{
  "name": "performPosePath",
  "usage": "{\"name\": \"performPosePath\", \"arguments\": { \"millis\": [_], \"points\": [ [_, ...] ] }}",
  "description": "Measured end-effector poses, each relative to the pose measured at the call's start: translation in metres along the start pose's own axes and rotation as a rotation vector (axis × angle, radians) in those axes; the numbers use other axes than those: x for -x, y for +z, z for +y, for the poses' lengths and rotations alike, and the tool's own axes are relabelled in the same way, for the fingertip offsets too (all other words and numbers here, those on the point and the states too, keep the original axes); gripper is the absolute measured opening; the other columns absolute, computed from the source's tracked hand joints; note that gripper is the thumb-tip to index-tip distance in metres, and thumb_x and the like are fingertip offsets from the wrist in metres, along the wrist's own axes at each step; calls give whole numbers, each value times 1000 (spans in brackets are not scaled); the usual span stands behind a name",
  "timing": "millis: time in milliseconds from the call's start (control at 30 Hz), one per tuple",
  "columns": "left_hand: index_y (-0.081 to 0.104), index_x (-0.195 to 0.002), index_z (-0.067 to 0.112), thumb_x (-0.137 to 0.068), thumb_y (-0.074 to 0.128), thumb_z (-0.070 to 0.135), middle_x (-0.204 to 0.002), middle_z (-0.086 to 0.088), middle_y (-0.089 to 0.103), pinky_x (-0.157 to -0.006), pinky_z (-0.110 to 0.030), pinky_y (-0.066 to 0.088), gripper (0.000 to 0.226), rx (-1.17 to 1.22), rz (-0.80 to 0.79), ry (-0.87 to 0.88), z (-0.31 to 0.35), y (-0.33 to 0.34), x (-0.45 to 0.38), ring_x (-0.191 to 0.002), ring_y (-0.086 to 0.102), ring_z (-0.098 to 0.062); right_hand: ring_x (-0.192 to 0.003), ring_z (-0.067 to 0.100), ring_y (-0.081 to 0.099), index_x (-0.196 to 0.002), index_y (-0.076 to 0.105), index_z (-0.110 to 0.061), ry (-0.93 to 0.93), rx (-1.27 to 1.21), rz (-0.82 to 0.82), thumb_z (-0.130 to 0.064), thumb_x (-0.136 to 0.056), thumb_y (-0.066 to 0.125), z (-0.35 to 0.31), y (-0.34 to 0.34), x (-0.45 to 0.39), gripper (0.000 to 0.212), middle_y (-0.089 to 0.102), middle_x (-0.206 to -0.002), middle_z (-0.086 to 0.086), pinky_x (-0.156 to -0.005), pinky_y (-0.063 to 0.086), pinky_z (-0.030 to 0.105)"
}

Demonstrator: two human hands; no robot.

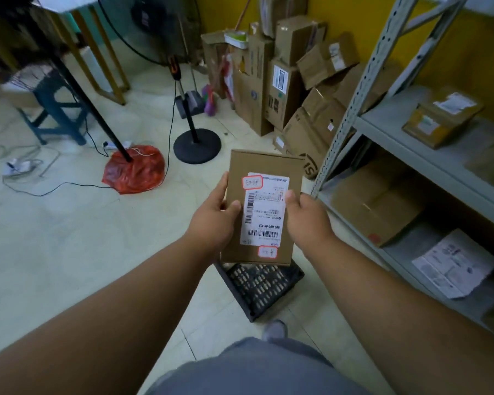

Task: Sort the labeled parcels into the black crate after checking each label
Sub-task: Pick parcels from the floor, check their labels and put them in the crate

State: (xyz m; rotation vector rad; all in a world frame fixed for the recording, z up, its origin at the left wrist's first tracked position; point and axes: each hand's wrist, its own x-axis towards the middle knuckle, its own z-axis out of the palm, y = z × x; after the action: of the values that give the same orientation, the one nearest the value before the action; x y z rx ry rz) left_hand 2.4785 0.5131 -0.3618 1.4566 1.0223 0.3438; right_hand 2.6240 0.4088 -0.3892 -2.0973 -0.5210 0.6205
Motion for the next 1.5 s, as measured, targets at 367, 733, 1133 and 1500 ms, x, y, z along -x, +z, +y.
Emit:
{"name": "performPosePath", "arguments": {
  "millis": [367, 733, 1133, 1500],
  "points": [
    [25, -144, 64, -101, 47, 31, -106, 20, 68, -79, -37, 55, 58, -193, -54, 8, 33, -2, -129, -95, 66, -5, -76, 18, 59, -93, 57, -21, 56, 38, 39, -43, -103, 39, -26, 13, -104, 30, 62, -84, -2, -59, 37, 30],
    [43, -128, 60, -92, 56, 25, -109, 19, 64, -70, -24, 54, 51, -485, -530, 173, 34, -11, -278, -85, 65, 8, -74, 12, 55, -116, 55, -18, 441, -125, 611, -24, -101, 46, -20, 97, -151, 19, 65, -106, -1, -54, 36, 21],
    [22, -154, 41, -97, 58, 26, -129, -12, 53, -76, -41, 63, 69, -613, -680, 49, -98, 11, -350, -102, 68, -28, -65, -1, 65, -105, 58, -23, 650, -297, 510, -34, -100, 52, 59, 186, -170, 14, 71, -98, -7, -43, 46, 8],
    [39, -138, 29, -87, 67, 23, -131, -4, 59, -79, -43, 62, 59, -889, -560, -69, -377, 48, -447, -113, 64, -26, -100, 26, 66, -120, 56, -12, 919, -470, 361, -25, -98, 54, 271, 377, -254, 26, 65, -119, 8, -85, 58, 42]
  ]
}}
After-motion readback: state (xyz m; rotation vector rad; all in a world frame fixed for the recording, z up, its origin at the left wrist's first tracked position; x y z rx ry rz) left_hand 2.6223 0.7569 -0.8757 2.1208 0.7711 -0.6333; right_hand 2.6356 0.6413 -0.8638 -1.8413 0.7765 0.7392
